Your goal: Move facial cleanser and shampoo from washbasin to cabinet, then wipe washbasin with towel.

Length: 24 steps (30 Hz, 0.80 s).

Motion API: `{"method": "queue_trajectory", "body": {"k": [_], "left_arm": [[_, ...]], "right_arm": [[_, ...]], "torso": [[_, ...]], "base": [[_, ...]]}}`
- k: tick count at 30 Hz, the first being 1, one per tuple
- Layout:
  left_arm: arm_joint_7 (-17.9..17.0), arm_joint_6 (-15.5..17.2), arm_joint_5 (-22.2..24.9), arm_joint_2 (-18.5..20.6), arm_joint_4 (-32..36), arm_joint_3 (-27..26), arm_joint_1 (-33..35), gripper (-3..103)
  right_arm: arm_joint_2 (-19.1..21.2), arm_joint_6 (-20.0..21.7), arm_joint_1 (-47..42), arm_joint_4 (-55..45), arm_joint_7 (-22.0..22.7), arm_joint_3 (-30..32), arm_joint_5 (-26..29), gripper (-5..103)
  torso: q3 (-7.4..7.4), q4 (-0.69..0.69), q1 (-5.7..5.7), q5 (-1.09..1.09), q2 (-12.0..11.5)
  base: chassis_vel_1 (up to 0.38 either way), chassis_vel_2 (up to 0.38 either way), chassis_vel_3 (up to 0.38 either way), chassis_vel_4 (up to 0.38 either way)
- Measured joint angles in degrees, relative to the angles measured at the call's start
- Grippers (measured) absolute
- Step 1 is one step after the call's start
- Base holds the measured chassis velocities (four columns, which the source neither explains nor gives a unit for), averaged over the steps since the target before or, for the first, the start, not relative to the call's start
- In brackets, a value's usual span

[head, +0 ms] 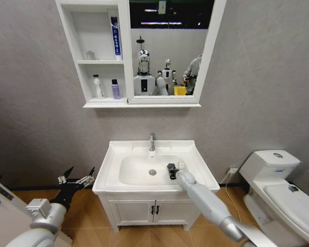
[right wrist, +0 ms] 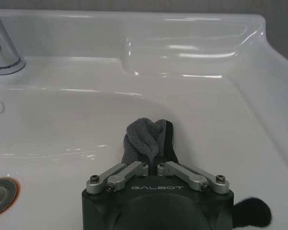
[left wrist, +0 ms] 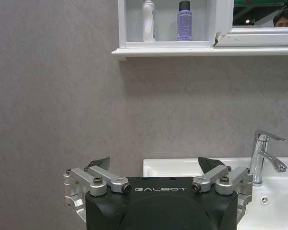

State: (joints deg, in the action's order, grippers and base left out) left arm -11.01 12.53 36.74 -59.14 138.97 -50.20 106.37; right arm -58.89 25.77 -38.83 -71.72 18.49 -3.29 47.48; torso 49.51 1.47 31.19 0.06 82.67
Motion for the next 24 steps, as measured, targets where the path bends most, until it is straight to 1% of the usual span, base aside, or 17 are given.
{"method": "queue_trajectory", "body": {"k": [2,4,5,8,10,11,12,13,14,15,16,17,18,19,20,23,24], "left_arm": [[0.0,0.0,0.0,0.0,0.0,0.0,0.0,100],[0.0,0.0,0.0,0.0,0.0,0.0,0.0,100],[0.0,0.0,0.0,0.0,0.0,0.0,0.0,100],[0.0,0.0,0.0,0.0,0.0,0.0,0.0,100],[0.0,0.0,0.0,0.0,0.0,0.0,0.0,100],[0.0,0.0,0.0,0.0,0.0,0.0,0.0,100],[0.0,0.0,0.0,0.0,0.0,0.0,0.0,100],[0.0,0.0,0.0,0.0,0.0,0.0,0.0,100],[0.0,0.0,0.0,0.0,0.0,0.0,0.0,100],[0.0,0.0,0.0,0.0,0.0,0.0,0.0,100],[0.0,0.0,0.0,0.01,0.0,0.0,0.0,100],[0.0,0.0,0.0,0.01,0.0,0.0,0.0,100],[0.0,-0.01,0.0,0.0,0.0,0.0,0.0,100],[0.0,-0.01,-0.01,0.0,0.0,0.0,0.0,100],[0.0,-0.01,-0.01,0.0,0.0,0.0,0.0,100],[-0.02,-0.01,0.0,0.0,0.0,0.0,0.0,100],[-0.02,-0.01,0.0,0.0,0.0,0.0,0.0,100]], "right_arm": [[2.18,0.05,0.05,-2.16,0.17,0.44,0.22,3],[2.83,0.05,0.07,-2.88,0.27,0.57,0.3,3],[3.05,0.01,0.09,-3.08,0.4,0.61,0.29,3],[2.58,-0.19,0.01,-2.8,0.42,0.47,-0.06,3],[-0.23,-0.57,-0.44,-0.93,0.46,-0.13,-0.91,3],[-0.23,-0.57,-0.44,-0.93,0.46,-0.13,-0.91,3],[-2.48,-0.76,-0.8,0.74,0.48,-0.87,-1.33,3],[-2.48,-0.76,-0.8,0.74,0.48,-0.87,-1.33,3],[-4.93,-1.07,-0.76,2.43,0.6,-1.52,-1.91,3],[-7.19,-1.26,-0.63,3.75,0.7,-2.17,-2.31,3],[-9.31,-1.34,-0.47,4.82,0.73,-2.81,-2.58,3],[-9.31,-1.34,-0.47,4.82,0.73,-2.81,-2.58,3],[-11.31,-1.56,-0.01,6.42,0.79,-3.37,-3.05,3],[-12.65,-1.82,0.21,7.59,0.69,-3.71,-3.34,3],[-12.65,-1.82,0.21,7.59,0.69,-3.71,-3.34,3],[-16.34,-2.57,1.28,11.59,-0.9,-4.61,-3.64,3],[-16.34,-2.57,1.28,11.59,-0.9,-4.61,-3.64,3]], "torso": [[0.0,0.03,0.0,-0.03,0.0],[0.0,0.07,0.0,-0.06,0.0],[-0.01,0.09,0.0,-0.1,0.0],[-0.02,0.12,0.0,-0.12,0.01],[-0.03,0.1,-0.01,-0.14,0.02],[-0.03,0.1,-0.01,-0.14,0.02],[-0.01,0.11,0.0,-0.04,0.01],[-0.01,0.11,0.0,-0.04,0.01],[0.0,0.12,0.02,-0.05,0.0],[0.0,0.12,0.01,-0.11,0.0],[-0.01,0.12,0.02,-0.09,0.0],[-0.01,0.12,0.02,-0.09,0.0],[-0.02,0.03,0.02,-0.11,0.01],[-0.04,0.03,0.02,-0.16,0.01],[-0.04,0.03,0.02,-0.16,0.01],[-0.07,0.03,0.02,-0.16,0.05],[-0.07,0.03,0.02,-0.16,0.05]], "base": [[0.0,0.0,0.0,0.0],[0.0,0.0,0.0,0.0],[0.0,0.0,0.0,0.0],[0.0,0.0,0.0,0.0],[0.0,0.0,0.0,0.0],[0.0,0.0,0.0,0.0],[0.0,0.0,0.0,0.0],[0.0,0.0,0.0,0.0],[0.0,0.0,0.0,0.0],[0.0,0.0,0.0,0.0],[0.0,0.0,0.0,0.0],[0.0,0.0,0.0,0.0],[0.0,0.0,0.0,0.0],[0.0,0.0,0.0,0.0],[0.0,0.0,0.0,0.0],[0.0,0.0,0.0,0.0],[0.0,0.0,0.0,0.0]]}}
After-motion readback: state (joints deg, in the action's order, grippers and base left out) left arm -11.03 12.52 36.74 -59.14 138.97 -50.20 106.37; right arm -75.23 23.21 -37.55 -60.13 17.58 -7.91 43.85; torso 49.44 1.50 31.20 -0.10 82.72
